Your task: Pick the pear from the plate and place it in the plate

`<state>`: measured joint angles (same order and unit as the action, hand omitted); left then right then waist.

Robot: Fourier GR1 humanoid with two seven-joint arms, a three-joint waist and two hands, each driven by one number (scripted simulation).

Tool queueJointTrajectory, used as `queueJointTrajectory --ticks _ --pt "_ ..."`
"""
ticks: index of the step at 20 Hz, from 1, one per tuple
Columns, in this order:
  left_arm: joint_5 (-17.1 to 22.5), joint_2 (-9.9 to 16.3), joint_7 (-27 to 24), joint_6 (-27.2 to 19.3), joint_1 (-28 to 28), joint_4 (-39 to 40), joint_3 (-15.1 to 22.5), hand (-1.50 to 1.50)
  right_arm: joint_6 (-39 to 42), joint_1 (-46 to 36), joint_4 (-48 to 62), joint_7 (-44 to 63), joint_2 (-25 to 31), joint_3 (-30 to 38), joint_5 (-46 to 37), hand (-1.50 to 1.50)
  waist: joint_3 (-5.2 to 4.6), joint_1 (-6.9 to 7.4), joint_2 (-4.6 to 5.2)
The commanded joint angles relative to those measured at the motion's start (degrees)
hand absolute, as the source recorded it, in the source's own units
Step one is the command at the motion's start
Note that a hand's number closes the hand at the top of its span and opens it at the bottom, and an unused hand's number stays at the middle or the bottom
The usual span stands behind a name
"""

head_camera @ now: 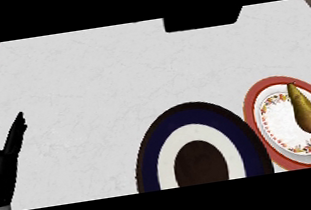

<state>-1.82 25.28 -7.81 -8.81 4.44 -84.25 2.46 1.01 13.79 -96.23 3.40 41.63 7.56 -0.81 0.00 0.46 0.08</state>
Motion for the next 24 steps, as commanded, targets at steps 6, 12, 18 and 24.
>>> queueJointTrajectory --ticks 6,12,18,24 --pt "-1.68 -1.68 -0.26 3.00 -1.10 0.68 -2.70 0.00 7.25 -7.77 10.97 -2.22 -2.00 -1.60 -8.09 -1.50 0.01 -0.43 -0.08" --pt "-3.13 -2.63 -0.33 3.89 2.51 -2.21 -4.40 0.00 11.68 -11.60 15.31 -3.44 -3.63 -1.67 -11.04 -1.50 0.01 -0.32 -0.13" --pt "-5.03 -4.79 -0.07 5.25 -0.05 -0.17 -5.74 0.00 11.48 -15.30 21.81 -4.78 -8.73 -3.20 -17.15 -1.50 0.01 -0.37 -0.08" --pt "-7.15 -6.96 -1.43 6.04 1.55 -0.39 -6.82 0.00 11.19 -19.91 30.53 -8.98 -11.29 -0.73 -20.12 -1.50 0.01 -0.25 -0.07"
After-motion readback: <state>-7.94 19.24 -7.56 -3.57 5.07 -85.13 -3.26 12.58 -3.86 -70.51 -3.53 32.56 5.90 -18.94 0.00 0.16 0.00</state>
